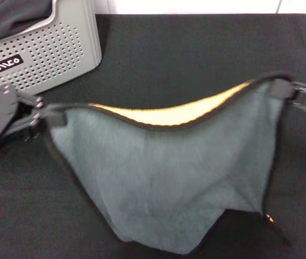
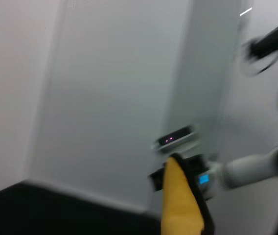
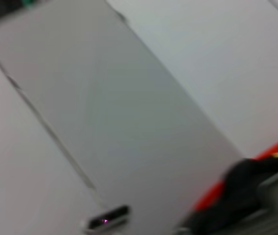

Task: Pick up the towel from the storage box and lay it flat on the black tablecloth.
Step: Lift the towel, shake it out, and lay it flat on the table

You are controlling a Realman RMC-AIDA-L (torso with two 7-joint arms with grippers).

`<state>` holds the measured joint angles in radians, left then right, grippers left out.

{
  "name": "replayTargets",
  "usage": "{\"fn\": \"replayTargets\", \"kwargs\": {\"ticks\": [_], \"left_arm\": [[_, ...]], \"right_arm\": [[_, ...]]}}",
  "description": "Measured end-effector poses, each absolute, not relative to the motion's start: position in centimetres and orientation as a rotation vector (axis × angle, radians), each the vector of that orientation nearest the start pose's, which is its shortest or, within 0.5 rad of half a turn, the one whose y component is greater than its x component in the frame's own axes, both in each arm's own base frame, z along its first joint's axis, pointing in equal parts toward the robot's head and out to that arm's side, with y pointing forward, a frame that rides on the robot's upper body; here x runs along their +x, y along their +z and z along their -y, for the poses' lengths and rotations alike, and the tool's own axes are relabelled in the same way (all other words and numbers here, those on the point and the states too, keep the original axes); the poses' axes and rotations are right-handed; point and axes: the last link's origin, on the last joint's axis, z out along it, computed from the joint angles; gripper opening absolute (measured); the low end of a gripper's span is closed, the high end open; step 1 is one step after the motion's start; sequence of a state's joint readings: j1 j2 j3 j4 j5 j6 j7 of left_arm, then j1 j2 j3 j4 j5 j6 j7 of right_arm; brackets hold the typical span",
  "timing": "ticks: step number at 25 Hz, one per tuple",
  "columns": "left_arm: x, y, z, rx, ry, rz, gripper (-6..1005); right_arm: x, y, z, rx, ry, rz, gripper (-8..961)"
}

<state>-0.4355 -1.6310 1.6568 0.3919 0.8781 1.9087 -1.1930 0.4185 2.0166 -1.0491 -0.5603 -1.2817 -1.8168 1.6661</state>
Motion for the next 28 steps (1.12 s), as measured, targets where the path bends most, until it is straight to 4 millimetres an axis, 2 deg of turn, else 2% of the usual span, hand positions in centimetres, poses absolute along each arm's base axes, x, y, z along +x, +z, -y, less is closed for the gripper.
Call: {"fn": "replayTargets", "kwargs": {"ticks": [1,2,5,10,14,19,28], "left_arm": [[-28.1,9.3,-29.3,-2.818,-1.050,0.477,23],[-28.1,9.3,-29.3,-2.818,-1.050,0.477,23],[-28.8,8.7,-31.2,-2.706,-0.972,0.548,24],[-29.4,7.7,-33.1,-2.608,-0.873,0.637,24],[-29.7,6.4,-34.1,-2.582,-0.801,0.681,25],[-29.8,5.1,-34.7,-2.566,-0.744,0.720,26],[-29.5,3.8,-35.0,-2.544,-0.751,0.734,27]], "right_arm": [[22.2,2.4,-30.3,-2.621,1.491,-0.938,128],[22.1,2.1,-30.9,-2.619,1.450,-0.926,129],[21.6,1.3,-33.7,-2.623,1.259,-0.861,131],[21.3,0.4,-36.9,-2.622,1.009,-0.763,135],[21.5,-0.4,-38.3,-2.615,0.858,-0.710,138],[21.4,-0.8,-39.2,-2.601,0.777,-0.643,142],[21.0,0.6,-41.3,-2.531,0.707,-0.517,148]]}}
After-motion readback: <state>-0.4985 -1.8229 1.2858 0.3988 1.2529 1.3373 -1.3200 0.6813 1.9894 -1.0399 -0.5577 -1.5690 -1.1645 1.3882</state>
